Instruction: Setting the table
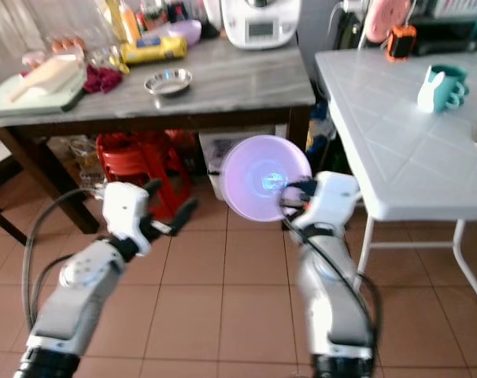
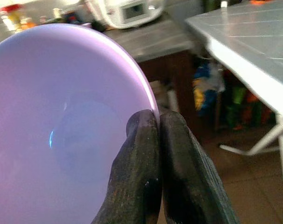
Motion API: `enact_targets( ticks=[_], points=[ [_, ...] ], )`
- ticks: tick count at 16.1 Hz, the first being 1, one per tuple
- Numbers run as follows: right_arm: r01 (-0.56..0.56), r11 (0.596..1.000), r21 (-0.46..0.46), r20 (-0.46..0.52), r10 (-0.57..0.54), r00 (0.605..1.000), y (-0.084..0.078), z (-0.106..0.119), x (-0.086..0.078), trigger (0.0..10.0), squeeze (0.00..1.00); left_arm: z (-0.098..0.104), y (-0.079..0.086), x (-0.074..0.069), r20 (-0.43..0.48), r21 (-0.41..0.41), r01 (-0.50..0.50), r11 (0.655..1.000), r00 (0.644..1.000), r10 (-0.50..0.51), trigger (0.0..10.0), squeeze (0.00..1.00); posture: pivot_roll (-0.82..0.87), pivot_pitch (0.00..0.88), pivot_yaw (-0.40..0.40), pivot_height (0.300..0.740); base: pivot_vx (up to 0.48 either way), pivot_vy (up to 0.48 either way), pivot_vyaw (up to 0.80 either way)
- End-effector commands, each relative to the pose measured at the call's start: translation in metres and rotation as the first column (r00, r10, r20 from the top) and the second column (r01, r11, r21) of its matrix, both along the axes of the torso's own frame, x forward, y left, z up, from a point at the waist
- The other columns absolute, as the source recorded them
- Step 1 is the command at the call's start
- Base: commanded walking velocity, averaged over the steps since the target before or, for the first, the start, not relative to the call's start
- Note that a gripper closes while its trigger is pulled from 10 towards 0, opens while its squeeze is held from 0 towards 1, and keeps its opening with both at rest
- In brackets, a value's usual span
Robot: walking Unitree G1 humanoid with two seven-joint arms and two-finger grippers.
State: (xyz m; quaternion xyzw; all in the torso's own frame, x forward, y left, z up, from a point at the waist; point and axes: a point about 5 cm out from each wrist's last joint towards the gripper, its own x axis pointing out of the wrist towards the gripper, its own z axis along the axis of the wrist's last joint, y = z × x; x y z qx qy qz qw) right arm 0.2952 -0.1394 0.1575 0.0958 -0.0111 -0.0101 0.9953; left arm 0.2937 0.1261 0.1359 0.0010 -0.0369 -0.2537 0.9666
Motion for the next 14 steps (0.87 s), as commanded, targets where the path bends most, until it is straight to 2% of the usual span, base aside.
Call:
enact_targets(
  ticks=[1, 14],
  points=[
    [-0.004, 1.0, -0.006, 0.016, 0.004, 1.0, -0.0002, 0.0034, 0.0005, 10.0, 0.0, 0.0008, -0.0003, -0.0004, 0.004, 0.007, 0.0, 1.0, 1.0, 0.0, 10.0, 0.0, -0.14, 0.07, 0.125, 0.74, 0.0, 0.379, 0.0],
    [-0.005, 1.0, -0.001, 0.025, 0.005, 1.0, 0.0015, 0.0062, 0.0013, 10.0, 0.0, 0.0004, -0.0007, -0.0022, 0.004, 0.009, -0.003, 1.0, 1.0, 0.003, 10.0, 0.0, -0.13, 0.075, 0.124, 0.74, 0.0, 0.39, 0.0]
  ],
)
